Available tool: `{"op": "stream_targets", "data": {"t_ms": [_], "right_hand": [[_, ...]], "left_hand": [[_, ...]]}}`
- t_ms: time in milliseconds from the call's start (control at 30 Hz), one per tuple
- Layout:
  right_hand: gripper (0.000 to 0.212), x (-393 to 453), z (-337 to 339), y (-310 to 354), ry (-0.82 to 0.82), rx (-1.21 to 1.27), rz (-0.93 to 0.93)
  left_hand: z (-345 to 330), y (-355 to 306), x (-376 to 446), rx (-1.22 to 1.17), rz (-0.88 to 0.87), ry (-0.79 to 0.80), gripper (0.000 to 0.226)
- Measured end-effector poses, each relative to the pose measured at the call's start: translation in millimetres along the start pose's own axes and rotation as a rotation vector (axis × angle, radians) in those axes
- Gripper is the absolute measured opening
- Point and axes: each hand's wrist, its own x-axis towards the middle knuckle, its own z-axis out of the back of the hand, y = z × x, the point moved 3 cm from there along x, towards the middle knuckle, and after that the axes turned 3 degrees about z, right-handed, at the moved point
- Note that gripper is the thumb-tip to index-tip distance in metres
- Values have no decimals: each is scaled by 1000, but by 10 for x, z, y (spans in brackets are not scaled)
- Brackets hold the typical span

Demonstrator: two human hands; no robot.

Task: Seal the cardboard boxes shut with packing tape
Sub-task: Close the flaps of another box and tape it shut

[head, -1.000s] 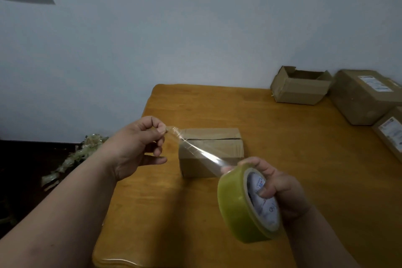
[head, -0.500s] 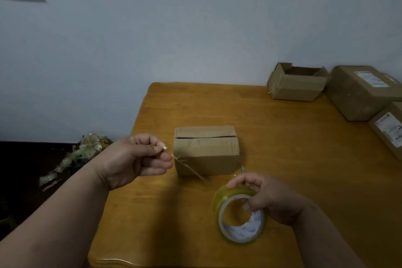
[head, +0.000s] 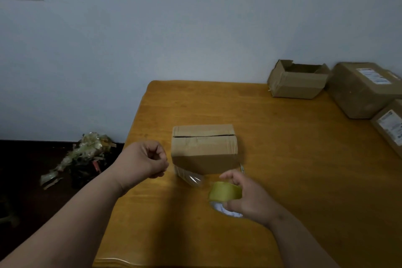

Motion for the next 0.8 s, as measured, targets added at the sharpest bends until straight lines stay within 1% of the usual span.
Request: {"op": "stream_targets", "data": {"t_ms": [133, 167, 233, 300, 367, 400, 467, 533, 567, 633, 700, 733, 767, 800], "right_hand": [[71, 37, -20, -88, -68, -139, -24], [71, 40, -31, -109, -78, -200, -19], [69, 38, -85, -107, -73, -416, 11], [67, 36, -182, -120, -65, -609, 36], [68, 47, -297, -182, -36, -714, 30], [68, 52, -352, -235, -22, -737, 19], [68, 59, -432, -343, -12, -760, -9], [69, 85, -460, -445, -39, -789, -25], [69, 95, -458, -480, -41, -784, -34], [66, 119, -448, -541, 8, -737, -45], [57, 147, -427, -598, 51, -642, -63], [50, 162, -393, -623, 4, -570, -71], [40, 184, -335, -650, -101, -490, -83], [28, 214, -257, -689, -241, -423, -96]], "left_hand": [[-32, 4, 8, -6, -28, -15, 8], [-40, -1, 12, -4, -44, -17, 8], [-75, -1, 20, 41, -76, -6, 6], [-159, 36, 26, 148, -106, 2, 18], [-253, 115, 41, 308, -114, -49, 25], [-302, 164, 45, 386, -115, -77, 24], [-395, 308, 53, 493, -97, -90, 20], [-448, 466, 28, 506, -45, -71, 13], [-456, 543, 6, 489, -18, -66, 19], [-446, 708, -28, 437, 35, -64, 38], [-433, 872, -42, 424, 91, -53, 44], [-435, 940, -51, 437, 122, -36, 42], [-437, 1008, -57, 446, 146, -20, 39], [-440, 1060, -65, 450, 165, -8, 37]]}}
